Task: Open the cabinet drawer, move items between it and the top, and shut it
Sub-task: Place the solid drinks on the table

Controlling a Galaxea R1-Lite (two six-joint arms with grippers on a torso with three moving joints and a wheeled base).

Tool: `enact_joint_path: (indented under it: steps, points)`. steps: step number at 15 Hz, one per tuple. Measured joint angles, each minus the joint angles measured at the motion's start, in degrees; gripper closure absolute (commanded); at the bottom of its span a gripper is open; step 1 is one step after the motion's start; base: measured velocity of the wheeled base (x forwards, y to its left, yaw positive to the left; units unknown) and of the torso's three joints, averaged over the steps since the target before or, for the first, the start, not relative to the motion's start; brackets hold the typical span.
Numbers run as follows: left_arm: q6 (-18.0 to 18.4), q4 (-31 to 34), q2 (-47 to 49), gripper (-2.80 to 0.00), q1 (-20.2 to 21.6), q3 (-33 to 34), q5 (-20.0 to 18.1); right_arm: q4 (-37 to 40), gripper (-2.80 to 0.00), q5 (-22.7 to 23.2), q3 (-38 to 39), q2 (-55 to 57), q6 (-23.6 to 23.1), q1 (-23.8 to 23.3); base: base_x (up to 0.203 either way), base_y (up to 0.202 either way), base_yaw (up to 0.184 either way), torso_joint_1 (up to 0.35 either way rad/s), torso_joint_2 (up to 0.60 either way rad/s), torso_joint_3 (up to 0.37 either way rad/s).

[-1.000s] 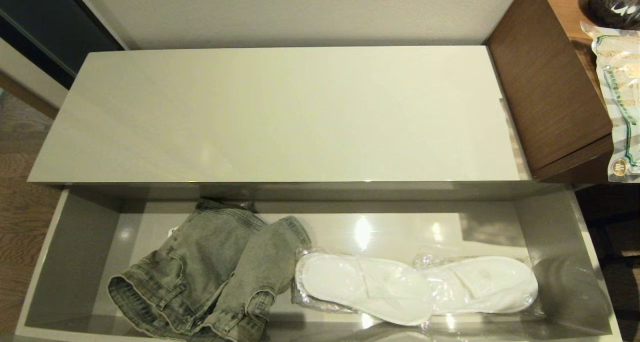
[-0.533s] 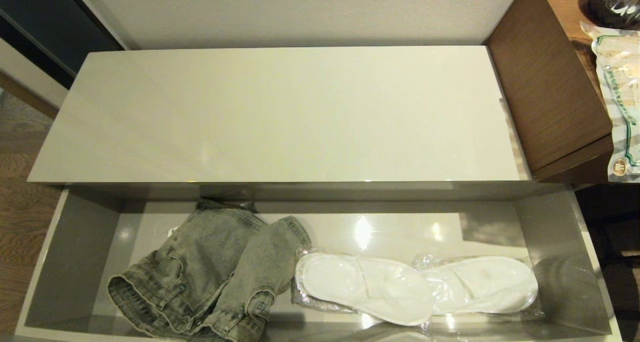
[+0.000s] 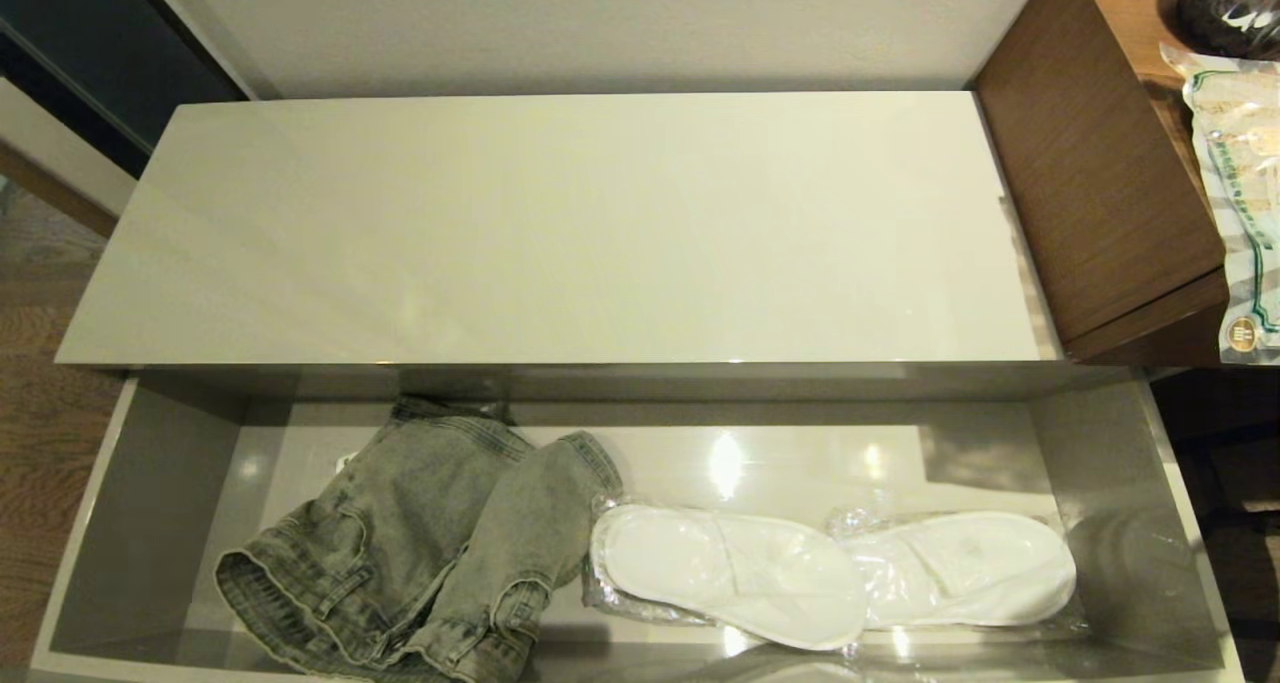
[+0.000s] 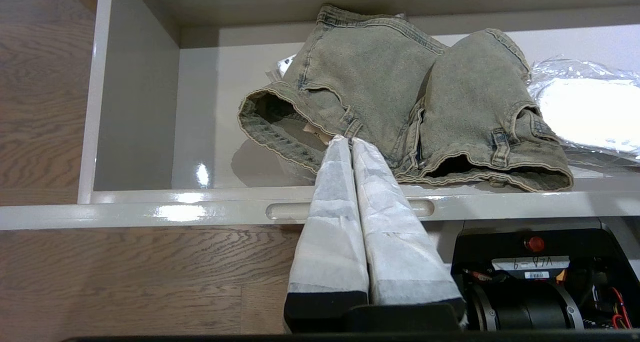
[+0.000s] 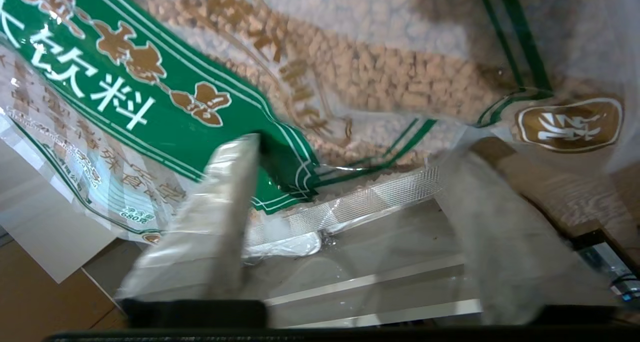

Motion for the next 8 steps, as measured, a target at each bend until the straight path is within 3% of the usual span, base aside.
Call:
enact_joint_path:
  steps: [8]
  points:
    - [0.0,0.0,0.0,0.00,0.0,0.0,0.0,0.2,0.00,0.1,0.1,-1.8,0.3,0.0,0.000,0.000,0.000,0.000,0.00,0.000]
